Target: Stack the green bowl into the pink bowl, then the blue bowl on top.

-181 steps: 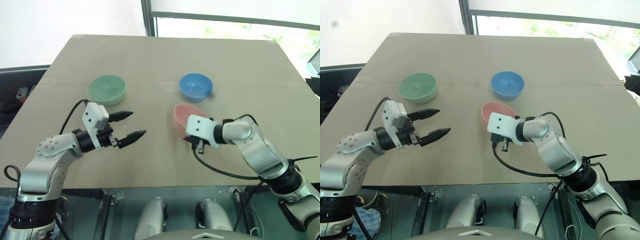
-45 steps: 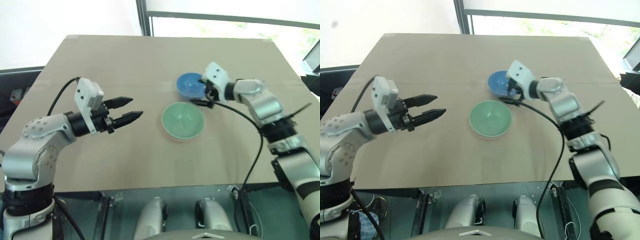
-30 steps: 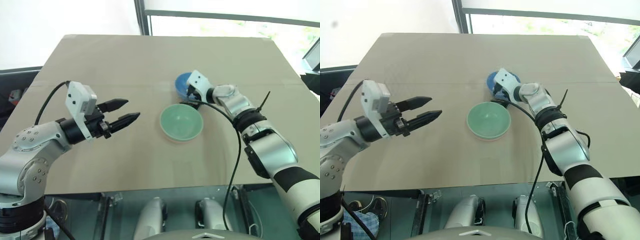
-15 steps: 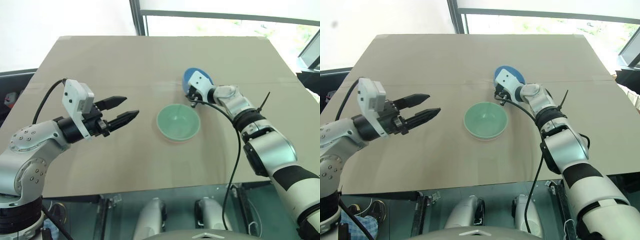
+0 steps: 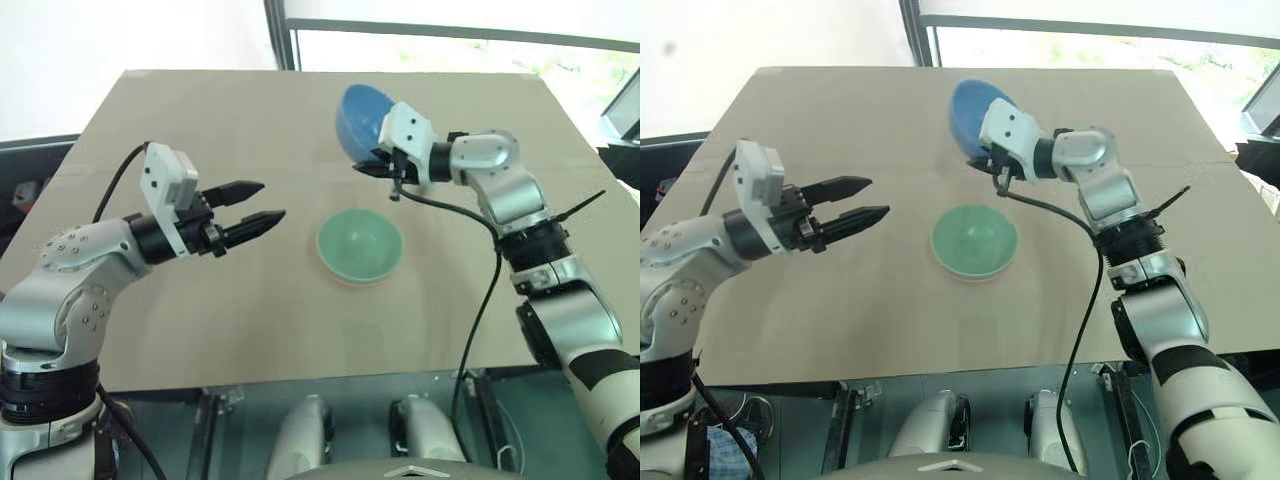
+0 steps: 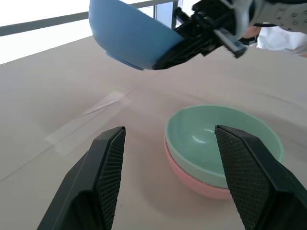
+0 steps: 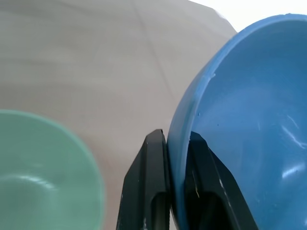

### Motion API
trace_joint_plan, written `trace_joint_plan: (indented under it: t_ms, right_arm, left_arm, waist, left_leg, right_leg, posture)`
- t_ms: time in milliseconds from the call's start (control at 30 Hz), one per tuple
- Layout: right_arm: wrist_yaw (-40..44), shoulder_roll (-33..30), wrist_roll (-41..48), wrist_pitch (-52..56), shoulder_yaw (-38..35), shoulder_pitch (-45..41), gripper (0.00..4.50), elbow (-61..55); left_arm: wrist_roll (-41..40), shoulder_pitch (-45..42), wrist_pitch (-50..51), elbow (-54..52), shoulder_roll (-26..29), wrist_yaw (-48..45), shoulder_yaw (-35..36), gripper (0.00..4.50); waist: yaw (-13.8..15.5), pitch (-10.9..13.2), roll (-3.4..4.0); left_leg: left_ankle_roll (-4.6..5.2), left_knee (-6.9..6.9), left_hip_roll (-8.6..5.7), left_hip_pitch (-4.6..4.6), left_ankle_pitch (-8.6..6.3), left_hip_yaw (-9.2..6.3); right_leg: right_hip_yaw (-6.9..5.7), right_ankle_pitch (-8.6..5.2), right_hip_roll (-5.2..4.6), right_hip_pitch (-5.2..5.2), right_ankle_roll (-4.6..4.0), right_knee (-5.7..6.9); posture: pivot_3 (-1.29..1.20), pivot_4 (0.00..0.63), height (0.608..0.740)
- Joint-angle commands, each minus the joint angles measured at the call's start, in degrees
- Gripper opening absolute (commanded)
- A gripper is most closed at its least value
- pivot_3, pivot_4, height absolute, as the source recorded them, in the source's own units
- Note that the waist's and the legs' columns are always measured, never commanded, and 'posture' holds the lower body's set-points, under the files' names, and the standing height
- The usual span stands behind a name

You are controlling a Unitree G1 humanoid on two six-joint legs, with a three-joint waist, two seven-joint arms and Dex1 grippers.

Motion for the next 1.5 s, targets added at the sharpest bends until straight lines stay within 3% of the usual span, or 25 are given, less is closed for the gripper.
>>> trace_joint_plan:
  t_ms: [33, 267, 400, 567, 800, 900, 967, 1067, 1233, 1500]
  right_arm:
    - [2.7, -3.9, 2.4, 9.0, 1.6, 3.9, 0.11, -17.4]
    - [3.5, -10.0, 4.6, 18.7, 4.8, 11.4, 0.11, -33.2]
    - [3.7, -12.3, 5.1, 21.2, 6.3, 13.5, 1.24, -36.4]
    - [-1.9, -9.4, 6.5, 22.4, 3.2, 14.2, 3.19, -37.1]
    - [-7.7, -7.6, 18.9, 27.8, -16.0, 23.0, 3.19, -41.3]
    - [-9.1, -5.0, 30.8, 30.7, -28.8, 28.9, 3.19, -42.5]
    - [-7.6, -8.1, 33.3, 30.6, -33.4, 33.9, 3.19, -43.2]
    - [-5.2, -12.2, 35.1, 28.4, -38.0, 42.4, 3.19, -43.3]
    - [-3.4, -13.6, 34.4, 20.8, -41.8, 54.4, 3.19, -41.6]
    - [-0.3, -14.0, 30.3, 6.0, -41.9, 62.6, 3.19, -31.7]
  left_arm:
    - [3.1, -6.4, -4.7, 6.5, 0.9, -6.0, -4.0, 3.15]
    - [8.2, -16.9, -10.9, 19.3, -0.6, -16.4, -11.4, 3.15]
    - [10.3, -20.2, -13.3, 24.1, -1.9, -19.9, -13.5, 3.15]
    - [11.2, -22.4, -14.3, 26.5, -3.7, -21.2, -14.2, 3.15]
    - [10.8, -11.2, -8.8, 14.2, -4.1, -10.8, -9.6, 3.15]
    - [8.1, -3.0, -7.1, 6.6, -4.6, -7.2, -5.7, 3.15]
    - [6.5, 2.0, -5.5, 2.0, -5.0, -4.4, -3.2, 3.15]
    - [4.7, 9.7, -4.8, -4.2, -6.6, -0.4, 0.5, 3.15]
    - [5.0, 19.1, -5.7, -11.5, -10.3, 6.0, 1.9, 3.15]
    - [5.5, 24.6, -7.5, -15.1, -13.3, 11.3, 2.5, 3.15]
  waist:
    - [0.3, 0.0, 0.02]
    - [0.5, 0.0, -0.06]
    - [0.4, 0.0, -0.07]
    - [0.3, 0.0, -0.08]
    - [0.7, -0.1, -0.11]
    - [0.8, -0.1, -0.12]
    - [1.0, 0.0, -0.10]
    - [1.4, 0.0, -0.10]
    - [1.7, -0.1, -0.10]
    - [1.7, -0.2, -0.14]
  left_leg:
    - [0.00, 0.00, -0.05, 0.00, 0.00, 0.03]
    - [0.03, 0.08, -0.13, -0.01, 0.00, 0.01]
    - [0.05, 0.07, -0.13, -0.02, -0.01, 0.02]
    - [0.06, 0.08, -0.11, -0.02, -0.01, 0.01]
    - [0.15, 0.08, 0.03, -0.09, -0.07, -0.07]
    - [0.19, 0.05, 0.03, -0.12, -0.09, -0.04]
    - [0.19, 0.06, 0.06, -0.11, -0.10, -0.05]
    - [0.19, 0.07, 0.08, 0.05, -0.10, -0.04]
    - [0.20, 0.10, 0.08, 0.38, -0.11, -0.01]
    - [0.21, 0.13, 0.08, 0.57, -0.11, 0.04]
  right_leg:
    - [0.02, 0.00, 0.01, -0.01, 0.00, 0.02]
    - [0.02, 0.00, 0.04, 0.01, 0.01, 0.02]
    - [0.03, 0.00, 0.04, -0.01, 0.01, 0.02]
    - [0.03, 0.00, 0.05, -0.01, 0.01, 0.03]
    - [0.00, 0.00, -0.04, 0.00, 0.01, 0.01]
    - [0.01, 0.00, -0.08, -0.01, 0.02, -0.07]
    - [0.01, 0.00, -0.09, 0.01, 0.01, -0.03]
    - [0.05, 0.00, -0.10, 0.17, 0.01, -0.05]
    - [0.15, -0.01, -0.14, 0.37, -0.01, -0.12]
    - [0.27, -0.01, -0.15, 0.50, -0.05, -0.06]
  posture:
    - [0.00, 0.150, 0.740]
    - [0.00, 0.150, 0.740]
    - [0.00, 0.150, 0.740]
    - [0.00, 0.150, 0.740]
    - [0.00, 0.150, 0.740]
    - [0.00, 0.150, 0.740]
    - [0.00, 0.150, 0.740]
    - [0.00, 0.150, 0.740]
    - [0.00, 0.150, 0.740]
    - [0.00, 0.150, 0.740]
